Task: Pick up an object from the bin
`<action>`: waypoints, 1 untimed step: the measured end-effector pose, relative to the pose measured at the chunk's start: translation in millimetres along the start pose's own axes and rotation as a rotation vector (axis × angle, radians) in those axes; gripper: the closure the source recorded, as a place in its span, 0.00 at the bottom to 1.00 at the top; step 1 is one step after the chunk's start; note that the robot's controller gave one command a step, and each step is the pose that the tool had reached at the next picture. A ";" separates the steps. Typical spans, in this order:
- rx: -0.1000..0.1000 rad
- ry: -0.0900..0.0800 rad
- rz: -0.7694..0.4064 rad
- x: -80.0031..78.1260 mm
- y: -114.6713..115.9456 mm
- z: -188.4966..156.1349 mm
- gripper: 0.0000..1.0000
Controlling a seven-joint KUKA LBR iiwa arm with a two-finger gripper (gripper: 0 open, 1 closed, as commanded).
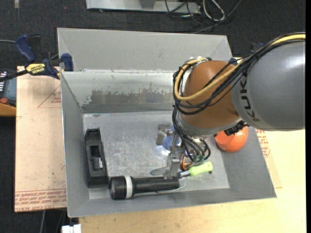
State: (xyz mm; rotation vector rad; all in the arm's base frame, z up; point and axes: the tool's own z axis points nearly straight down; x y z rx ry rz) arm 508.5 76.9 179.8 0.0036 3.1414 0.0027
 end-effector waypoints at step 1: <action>0.000 0.000 0.000 0.0 0.0 0.0 0.00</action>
Offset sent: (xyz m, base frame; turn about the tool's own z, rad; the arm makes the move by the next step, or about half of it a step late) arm -0.0260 -0.0108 -0.0579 -0.1163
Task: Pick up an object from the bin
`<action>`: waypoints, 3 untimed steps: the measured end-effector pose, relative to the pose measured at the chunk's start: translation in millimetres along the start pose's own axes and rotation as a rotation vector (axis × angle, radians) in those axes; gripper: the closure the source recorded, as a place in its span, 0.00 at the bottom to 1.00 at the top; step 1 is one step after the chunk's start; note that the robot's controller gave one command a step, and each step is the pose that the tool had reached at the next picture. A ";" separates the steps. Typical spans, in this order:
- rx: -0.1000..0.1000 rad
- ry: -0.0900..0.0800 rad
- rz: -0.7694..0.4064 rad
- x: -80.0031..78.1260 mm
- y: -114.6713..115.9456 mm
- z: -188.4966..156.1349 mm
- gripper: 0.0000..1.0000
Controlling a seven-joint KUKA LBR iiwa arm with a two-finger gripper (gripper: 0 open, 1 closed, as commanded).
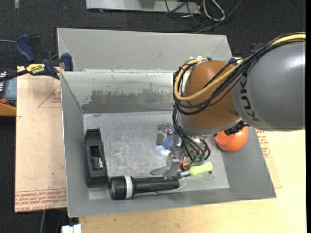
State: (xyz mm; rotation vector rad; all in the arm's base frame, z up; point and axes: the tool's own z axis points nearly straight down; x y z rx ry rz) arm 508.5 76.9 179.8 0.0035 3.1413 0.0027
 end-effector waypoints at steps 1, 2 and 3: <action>0.000 0.004 -0.114 26.8 -10.8 60.0 0.00; 0.000 -0.009 -0.162 7.0 -32.4 47.6 0.00; -0.006 -0.005 -0.120 24.7 26.9 98.6 0.00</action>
Offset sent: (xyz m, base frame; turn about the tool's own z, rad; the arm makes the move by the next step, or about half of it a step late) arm -0.0079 -0.0319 -0.0475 -0.1660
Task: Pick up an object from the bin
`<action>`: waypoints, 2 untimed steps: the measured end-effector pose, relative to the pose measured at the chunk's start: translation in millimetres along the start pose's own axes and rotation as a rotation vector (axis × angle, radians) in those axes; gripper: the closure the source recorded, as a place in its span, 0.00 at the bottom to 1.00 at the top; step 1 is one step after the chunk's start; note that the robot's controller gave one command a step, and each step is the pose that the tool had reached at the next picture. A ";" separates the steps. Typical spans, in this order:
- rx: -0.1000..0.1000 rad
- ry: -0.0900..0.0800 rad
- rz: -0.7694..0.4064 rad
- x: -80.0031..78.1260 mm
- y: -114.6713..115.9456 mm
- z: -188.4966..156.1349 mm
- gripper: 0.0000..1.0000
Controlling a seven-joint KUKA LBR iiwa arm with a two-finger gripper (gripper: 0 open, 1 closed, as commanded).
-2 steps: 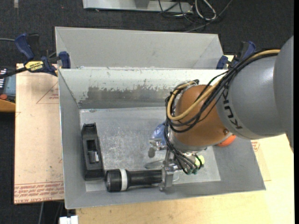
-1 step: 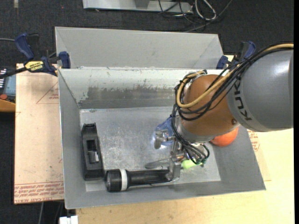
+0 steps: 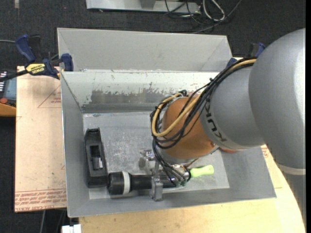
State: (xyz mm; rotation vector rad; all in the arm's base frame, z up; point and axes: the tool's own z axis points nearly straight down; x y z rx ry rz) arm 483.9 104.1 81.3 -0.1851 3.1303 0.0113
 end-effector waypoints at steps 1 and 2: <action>0.006 -0.021 -0.082 2.6 -44.9 9.2 0.00; 0.000 -0.005 0.009 2.5 -7.2 9.5 1.00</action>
Offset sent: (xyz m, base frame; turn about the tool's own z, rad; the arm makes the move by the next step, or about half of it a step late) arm -0.0019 -0.0073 -0.0092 0.0079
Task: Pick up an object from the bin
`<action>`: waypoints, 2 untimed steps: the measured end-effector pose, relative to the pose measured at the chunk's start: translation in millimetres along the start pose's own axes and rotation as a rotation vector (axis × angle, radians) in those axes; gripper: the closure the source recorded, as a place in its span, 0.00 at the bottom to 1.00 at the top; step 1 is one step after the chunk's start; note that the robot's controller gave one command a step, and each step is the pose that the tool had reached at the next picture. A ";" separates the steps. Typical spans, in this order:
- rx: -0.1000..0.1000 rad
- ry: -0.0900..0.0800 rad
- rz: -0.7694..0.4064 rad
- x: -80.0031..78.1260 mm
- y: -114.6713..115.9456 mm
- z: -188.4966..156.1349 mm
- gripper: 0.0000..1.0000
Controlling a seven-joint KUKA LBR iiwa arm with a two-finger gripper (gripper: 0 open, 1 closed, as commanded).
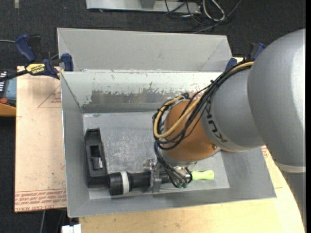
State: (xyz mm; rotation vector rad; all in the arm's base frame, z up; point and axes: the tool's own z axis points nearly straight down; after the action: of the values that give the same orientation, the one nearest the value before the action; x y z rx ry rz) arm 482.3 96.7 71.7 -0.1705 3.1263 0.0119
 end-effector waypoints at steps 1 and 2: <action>-0.002 -0.014 0.001 -3.8 0.4 -1.8 0.00; 0.000 0.000 0.001 0.0 -0.3 0.1 1.00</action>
Offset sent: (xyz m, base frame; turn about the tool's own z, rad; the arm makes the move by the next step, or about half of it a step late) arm 0.0000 0.0000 0.0000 0.0000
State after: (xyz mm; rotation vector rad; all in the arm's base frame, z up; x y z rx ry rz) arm 482.3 96.4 71.6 -0.1688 3.1266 0.0116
